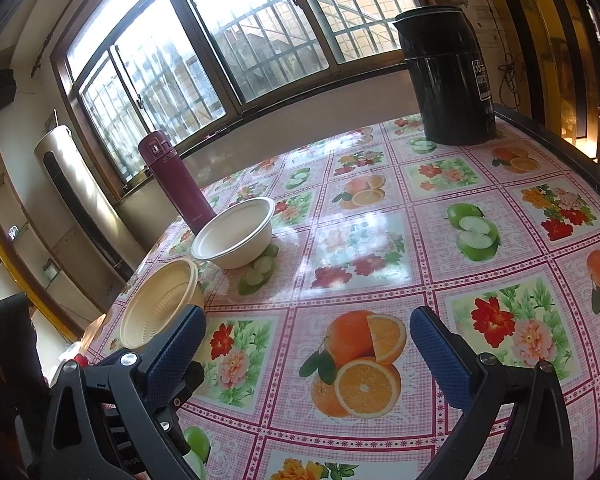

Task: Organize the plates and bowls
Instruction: 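Move both grippers down to the rim of the small beige bowl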

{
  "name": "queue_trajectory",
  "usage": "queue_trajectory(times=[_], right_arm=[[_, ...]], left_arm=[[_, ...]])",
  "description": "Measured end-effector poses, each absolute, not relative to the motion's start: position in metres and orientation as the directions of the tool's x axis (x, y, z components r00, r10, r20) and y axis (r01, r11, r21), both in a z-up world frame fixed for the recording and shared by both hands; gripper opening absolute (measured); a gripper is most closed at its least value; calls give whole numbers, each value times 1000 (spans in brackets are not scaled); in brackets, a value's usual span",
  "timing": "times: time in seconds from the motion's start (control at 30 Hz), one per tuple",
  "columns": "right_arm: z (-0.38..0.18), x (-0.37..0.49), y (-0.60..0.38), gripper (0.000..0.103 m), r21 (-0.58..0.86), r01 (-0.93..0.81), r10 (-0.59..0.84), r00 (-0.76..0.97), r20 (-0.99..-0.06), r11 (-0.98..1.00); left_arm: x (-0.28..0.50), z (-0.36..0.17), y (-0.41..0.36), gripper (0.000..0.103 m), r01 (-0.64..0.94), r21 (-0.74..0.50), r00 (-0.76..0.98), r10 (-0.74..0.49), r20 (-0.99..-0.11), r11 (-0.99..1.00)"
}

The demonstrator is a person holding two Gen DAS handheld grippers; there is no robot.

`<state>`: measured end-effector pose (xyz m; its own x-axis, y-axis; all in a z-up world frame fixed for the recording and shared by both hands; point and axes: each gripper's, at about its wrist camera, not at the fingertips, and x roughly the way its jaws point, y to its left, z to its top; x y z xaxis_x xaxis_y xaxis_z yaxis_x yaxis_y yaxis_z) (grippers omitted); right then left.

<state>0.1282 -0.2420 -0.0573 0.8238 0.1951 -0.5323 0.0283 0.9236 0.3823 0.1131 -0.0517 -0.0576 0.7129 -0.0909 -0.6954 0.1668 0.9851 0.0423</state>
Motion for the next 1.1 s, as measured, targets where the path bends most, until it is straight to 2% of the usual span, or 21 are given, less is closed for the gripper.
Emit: queue_trajectory(times=[0.2,0.37,0.47,0.63,0.73,0.83,0.93,1.1], right_arm=[[-58,129,-239,103,355,31,176,826,-535,934],[-54,132,-236,103,380,12,203,829,-521,925],[-49,140,-226,103,401,-17,239,825,-512,916],[-41,169,-189,103,467,-109,363,787,-498,878],[-46,192,-169,103,557,-137,457,744,-488,819],[-56,212,-154,103,619,-123,506,707,-494,776],[-65,226,-146,102,668,-94,534,686,-494,738],[-73,241,-137,102,700,-93,569,662,-488,708]], left_arm=[[97,-33,-21,103,126,159,754,10,-657,979],[93,10,31,103,41,219,795,101,-598,975],[97,32,57,103,-36,293,820,195,-538,956],[118,44,72,103,-72,445,820,307,-483,893],[135,36,70,103,-41,501,806,324,-495,865],[154,23,69,103,2,518,774,327,-543,856],[178,15,67,103,46,490,737,302,-605,871],[225,-3,72,103,69,355,620,239,-747,932]])
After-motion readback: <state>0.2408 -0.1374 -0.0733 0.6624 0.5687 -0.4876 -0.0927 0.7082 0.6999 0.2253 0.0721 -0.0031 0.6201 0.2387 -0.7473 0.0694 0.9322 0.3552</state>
